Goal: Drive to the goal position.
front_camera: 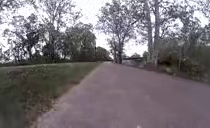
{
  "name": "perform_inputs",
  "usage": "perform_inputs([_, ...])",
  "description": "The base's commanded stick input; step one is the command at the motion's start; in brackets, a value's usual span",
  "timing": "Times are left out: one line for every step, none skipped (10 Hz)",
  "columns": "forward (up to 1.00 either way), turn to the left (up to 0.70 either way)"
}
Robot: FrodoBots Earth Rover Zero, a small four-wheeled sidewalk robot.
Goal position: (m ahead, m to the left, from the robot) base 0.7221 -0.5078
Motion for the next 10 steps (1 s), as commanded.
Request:
perform_inputs([1.0,0.0])
perform_inputs([1.0,0.0])
perform_inputs([1.0,0.0])
perform_inputs([1.0,0.0])
perform_inputs([1.0,0.0])
perform_inputs([1.0,0.0])
perform_inputs([1.0,0.0])
perform_inputs([1.0,0.0])
perform_inputs([1.0,0.0])
perform_inputs([1.0,0.0])
